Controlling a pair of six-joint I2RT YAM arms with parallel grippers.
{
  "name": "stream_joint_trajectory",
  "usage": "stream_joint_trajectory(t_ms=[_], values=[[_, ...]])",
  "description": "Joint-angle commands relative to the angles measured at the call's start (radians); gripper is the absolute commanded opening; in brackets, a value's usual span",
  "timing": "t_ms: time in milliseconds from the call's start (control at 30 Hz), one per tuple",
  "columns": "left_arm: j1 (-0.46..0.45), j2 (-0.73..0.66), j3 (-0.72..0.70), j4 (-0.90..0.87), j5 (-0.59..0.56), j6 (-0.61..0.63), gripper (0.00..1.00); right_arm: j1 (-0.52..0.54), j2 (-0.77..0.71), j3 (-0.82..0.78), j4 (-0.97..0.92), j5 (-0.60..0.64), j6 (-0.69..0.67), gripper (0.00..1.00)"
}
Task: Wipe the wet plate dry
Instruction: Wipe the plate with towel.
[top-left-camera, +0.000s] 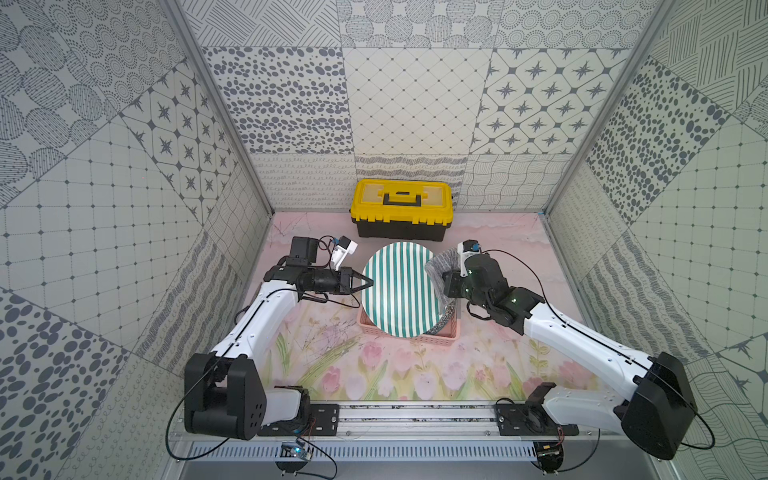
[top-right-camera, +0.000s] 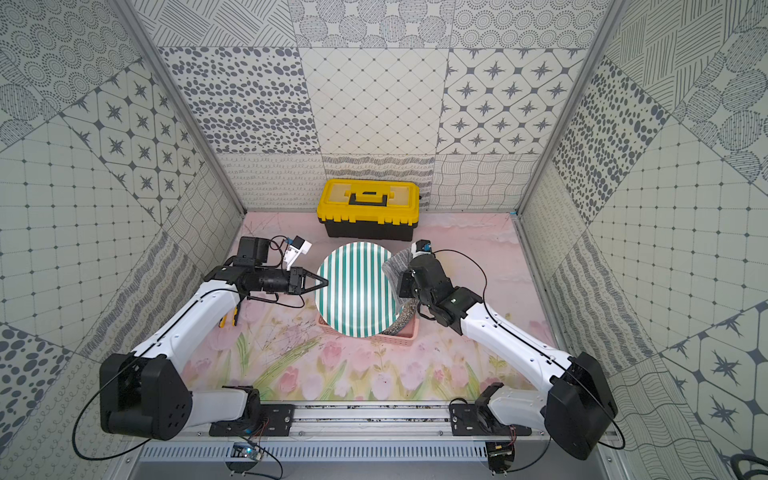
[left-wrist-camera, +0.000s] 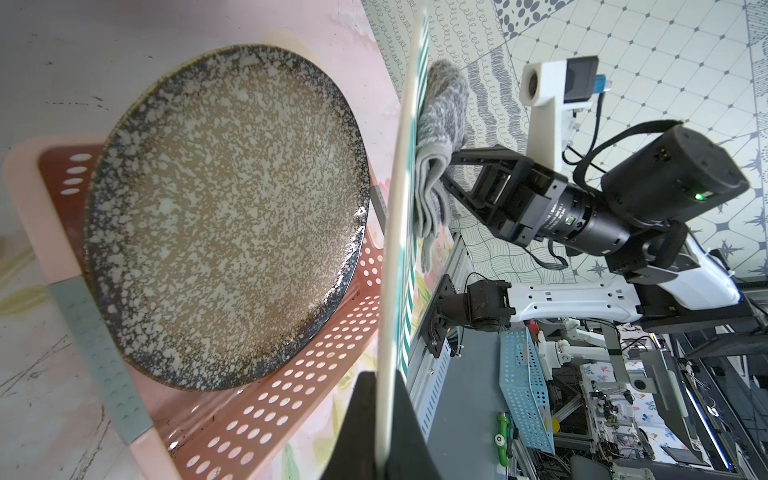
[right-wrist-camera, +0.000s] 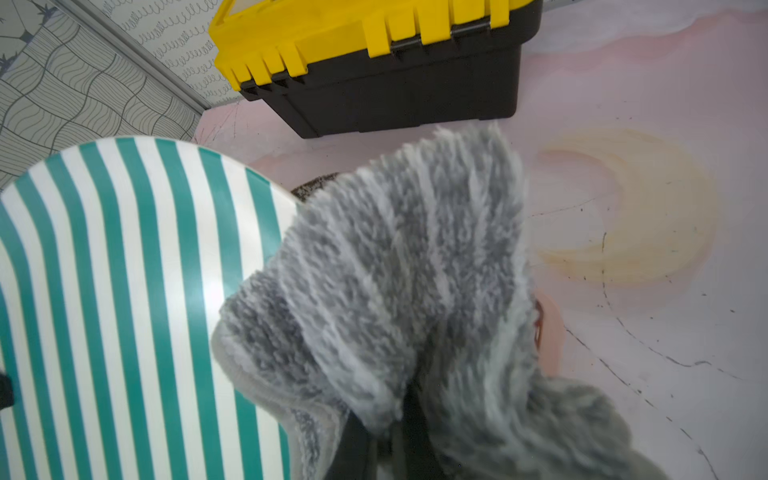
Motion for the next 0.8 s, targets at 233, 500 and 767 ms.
stream_joint_trajectory(t_ms=[233, 500, 767], values=[[0.005, -0.01, -0.001, 0.069, 0.188, 0.021, 0.0, 0.295, 0.223, 0.213, 0.031, 0.04, -0.173, 0.0], [0.007, -0.013, -0.002, 0.069, 0.183, 0.025, 0.0, 0.321, 0.32, 0.265, 0.092, -0.022, -0.106, 0.0], [0.007, -0.015, 0.002, 0.07, 0.189, 0.02, 0.0, 0.158, 0.113, 0.012, 0.09, 0.003, 0.001, 0.0]])
